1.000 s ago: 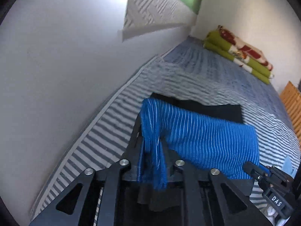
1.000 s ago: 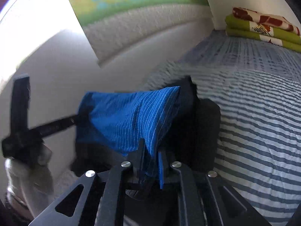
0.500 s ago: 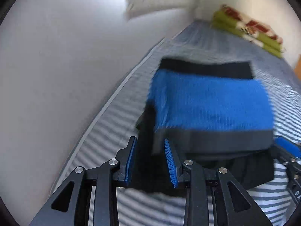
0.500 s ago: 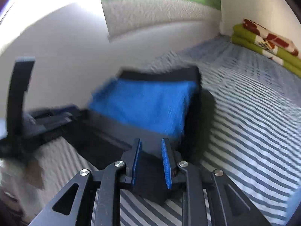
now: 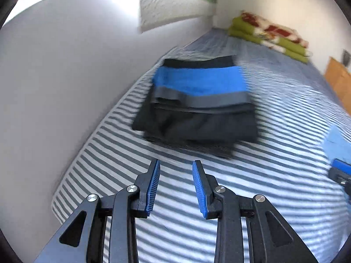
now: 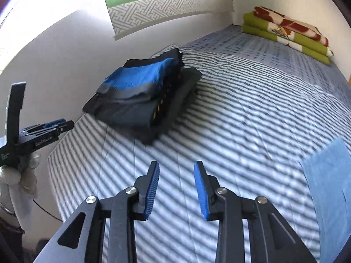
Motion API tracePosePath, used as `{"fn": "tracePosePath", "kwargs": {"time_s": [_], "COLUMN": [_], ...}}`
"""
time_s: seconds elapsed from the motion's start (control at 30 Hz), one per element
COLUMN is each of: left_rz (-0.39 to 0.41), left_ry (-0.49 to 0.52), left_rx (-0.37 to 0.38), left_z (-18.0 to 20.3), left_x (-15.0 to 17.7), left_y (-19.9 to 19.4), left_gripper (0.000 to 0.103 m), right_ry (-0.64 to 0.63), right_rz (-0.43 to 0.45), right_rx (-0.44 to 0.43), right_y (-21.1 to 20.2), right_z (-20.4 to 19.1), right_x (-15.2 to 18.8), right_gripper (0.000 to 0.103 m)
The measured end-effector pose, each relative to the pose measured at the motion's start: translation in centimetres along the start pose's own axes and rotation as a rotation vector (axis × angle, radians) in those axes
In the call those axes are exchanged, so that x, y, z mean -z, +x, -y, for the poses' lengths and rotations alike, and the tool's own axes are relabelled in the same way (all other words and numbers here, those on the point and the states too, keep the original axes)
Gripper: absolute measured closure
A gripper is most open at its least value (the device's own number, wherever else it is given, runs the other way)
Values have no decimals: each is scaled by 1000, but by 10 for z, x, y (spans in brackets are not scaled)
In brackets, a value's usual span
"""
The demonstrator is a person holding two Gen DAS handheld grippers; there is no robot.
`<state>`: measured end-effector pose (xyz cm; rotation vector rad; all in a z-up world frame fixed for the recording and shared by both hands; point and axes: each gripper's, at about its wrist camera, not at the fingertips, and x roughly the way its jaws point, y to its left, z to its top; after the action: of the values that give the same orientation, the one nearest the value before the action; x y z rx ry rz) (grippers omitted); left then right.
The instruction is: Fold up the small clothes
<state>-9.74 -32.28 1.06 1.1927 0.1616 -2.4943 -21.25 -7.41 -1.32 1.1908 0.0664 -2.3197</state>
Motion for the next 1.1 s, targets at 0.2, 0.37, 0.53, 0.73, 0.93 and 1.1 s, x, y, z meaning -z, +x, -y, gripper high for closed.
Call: {"fn": "tracePosePath", "kwargs": {"time_s": [0.2,0.37,0.53,0.73,0.93,1.1], "left_rz": [68,105,139,165,188,161], "left_ry": [35,57,58,73,77,113], "left_rx": [129,188,216,200,177,149], "left_z": [58,103,134,167,194,205], "left_x": [46,90,123,148,170,175], "left_y": [-81,-136,-177,-196,-205,-198], "left_gripper": [49,26,20,19,18,18], "right_ry": [18,35,35,82,161,156], "right_rz": [59,133,217,269,267,273], "right_rx": [12,69,139,138,136,189], "right_y": [-68,-121,-161,-181,-174,-177], "right_z": [14,24,30,47,77,84], "right_x": [55,102,142,173,205,215], "right_gripper": [50,33,19,19,19,19]}}
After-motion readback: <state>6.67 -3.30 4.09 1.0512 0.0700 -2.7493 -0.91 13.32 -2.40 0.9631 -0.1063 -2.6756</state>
